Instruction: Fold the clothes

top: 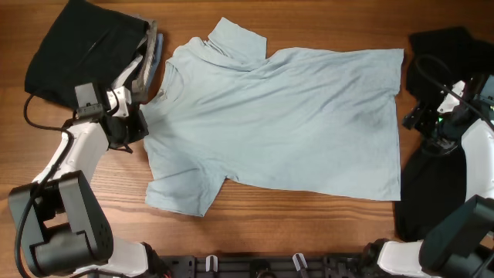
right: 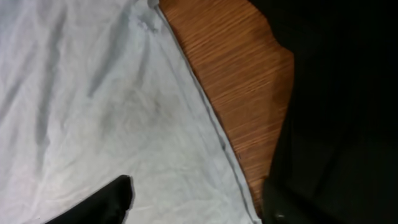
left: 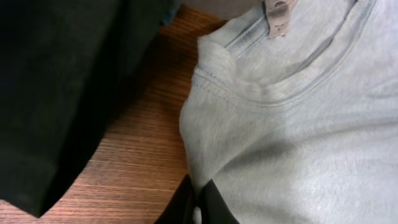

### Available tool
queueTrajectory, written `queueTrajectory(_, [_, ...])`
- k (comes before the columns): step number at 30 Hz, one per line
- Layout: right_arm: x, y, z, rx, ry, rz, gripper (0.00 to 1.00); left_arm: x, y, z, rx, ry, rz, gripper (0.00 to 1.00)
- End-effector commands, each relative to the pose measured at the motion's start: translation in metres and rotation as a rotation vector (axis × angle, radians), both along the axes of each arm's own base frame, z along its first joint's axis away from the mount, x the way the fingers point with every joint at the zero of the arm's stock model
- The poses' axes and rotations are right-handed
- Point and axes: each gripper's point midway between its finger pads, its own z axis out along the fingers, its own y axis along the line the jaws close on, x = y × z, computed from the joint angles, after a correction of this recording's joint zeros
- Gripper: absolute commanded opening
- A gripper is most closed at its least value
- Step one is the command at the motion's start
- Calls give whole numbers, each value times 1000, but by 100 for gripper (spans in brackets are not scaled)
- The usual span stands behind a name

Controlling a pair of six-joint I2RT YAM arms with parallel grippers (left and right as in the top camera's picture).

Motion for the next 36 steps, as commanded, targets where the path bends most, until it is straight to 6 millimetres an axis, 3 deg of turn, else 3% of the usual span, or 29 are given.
queueTrajectory(1, [-3, 4, -28, 39, 82, 52, 65, -3, 19, 2, 51, 20, 122, 4])
queueTrajectory(4, [-12, 12, -53, 98, 164, 79, 59, -5, 24, 1, 45, 31, 153, 4])
queueTrajectory(9, [-18, 24, -77, 170, 214, 176, 58, -9, 38, 1, 40, 34, 203, 4])
queueTrajectory(17, [-13, 56, -84, 158, 205, 401, 60, -9, 40, 1, 41, 34, 206, 4])
queueTrajectory(19, [-15, 51, -90, 92, 244, 397, 67, -9, 40, 1, 41, 34, 206, 4])
queueTrajectory(21, [-17, 39, -94, 18, 288, 345, 67, -9, 40, 1, 41, 34, 205, 4])
queueTrajectory(24, [-19, 30, -95, -25, 313, 304, 63, -9, 40, 1, 41, 34, 205, 4])
queueTrajectory(29, [-25, 33, -96, -8, 336, 311, 53, -9, 40, 1, 40, 34, 205, 4])
queueTrajectory(36, [-21, 62, -98, 134, 270, 392, 48, -11, 39, 1, 36, 40, 204, 4])
